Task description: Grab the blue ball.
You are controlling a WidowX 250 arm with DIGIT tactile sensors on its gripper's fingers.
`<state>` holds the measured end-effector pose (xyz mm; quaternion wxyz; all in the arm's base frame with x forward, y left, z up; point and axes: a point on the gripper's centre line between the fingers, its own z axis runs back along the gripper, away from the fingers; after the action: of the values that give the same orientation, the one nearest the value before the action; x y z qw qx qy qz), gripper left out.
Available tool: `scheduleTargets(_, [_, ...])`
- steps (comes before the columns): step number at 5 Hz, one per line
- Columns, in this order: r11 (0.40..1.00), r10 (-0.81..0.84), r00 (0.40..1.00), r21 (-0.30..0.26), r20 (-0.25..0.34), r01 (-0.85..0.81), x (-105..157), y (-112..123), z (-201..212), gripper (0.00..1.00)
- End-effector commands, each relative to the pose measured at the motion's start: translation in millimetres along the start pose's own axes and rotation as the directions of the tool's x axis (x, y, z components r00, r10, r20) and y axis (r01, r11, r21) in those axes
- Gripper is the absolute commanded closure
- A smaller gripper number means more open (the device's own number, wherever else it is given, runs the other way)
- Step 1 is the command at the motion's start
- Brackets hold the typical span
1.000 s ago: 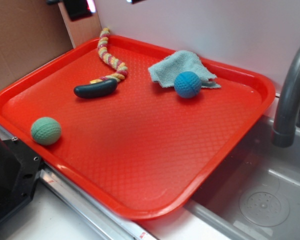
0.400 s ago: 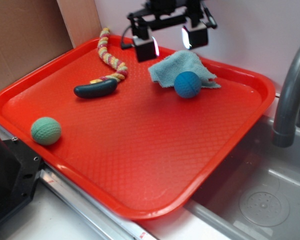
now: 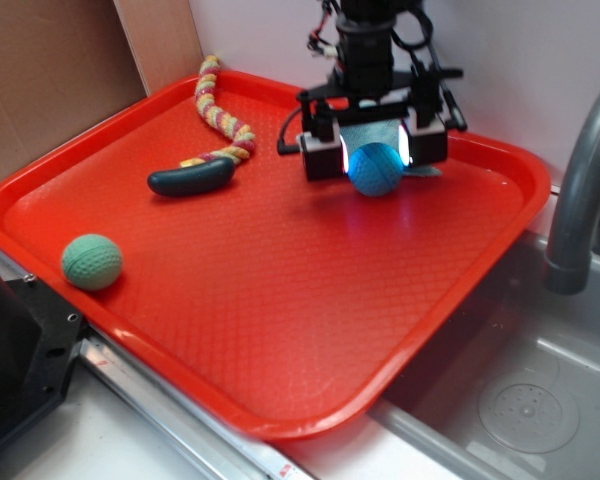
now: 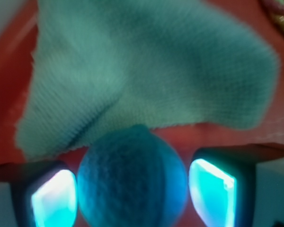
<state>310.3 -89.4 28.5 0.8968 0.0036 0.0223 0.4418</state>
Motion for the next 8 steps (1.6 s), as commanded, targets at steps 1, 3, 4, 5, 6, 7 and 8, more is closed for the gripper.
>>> scheduleTargets(1, [0.999, -0.024, 0.999, -0.034, 0.038, 0.025, 0.6, -6.1, 2.5, 1.0])
scheduleTargets(3, [0.988, -0.15, 0.989, -0.038, 0.009, 0.151, 2.6, 5.3, 33.7, 1.0])
scheduleTargets(4, [0.937, -0.35, 0.936, -0.007, -0.016, 0.35, 1.2, 11.3, 62.9, 1.0])
scheduleTargets(5, [0.844, -0.536, 0.844, -0.009, -0.026, 0.536, -3.1, 25.2, 94.3, 1.0])
scheduleTargets(6, [0.724, -0.688, 0.718, -0.033, -0.105, 0.689, -6.1, 42.0, 118.3, 1.0])
scheduleTargets(7, [0.73, -0.683, 0.728, -0.036, -0.056, 0.683, -8.4, 63.7, 139.5, 1.0])
scheduleTargets(8, [0.712, -0.7, 0.714, -0.055, 0.01, 0.699, -12.4, 90.4, 161.0, 1.0])
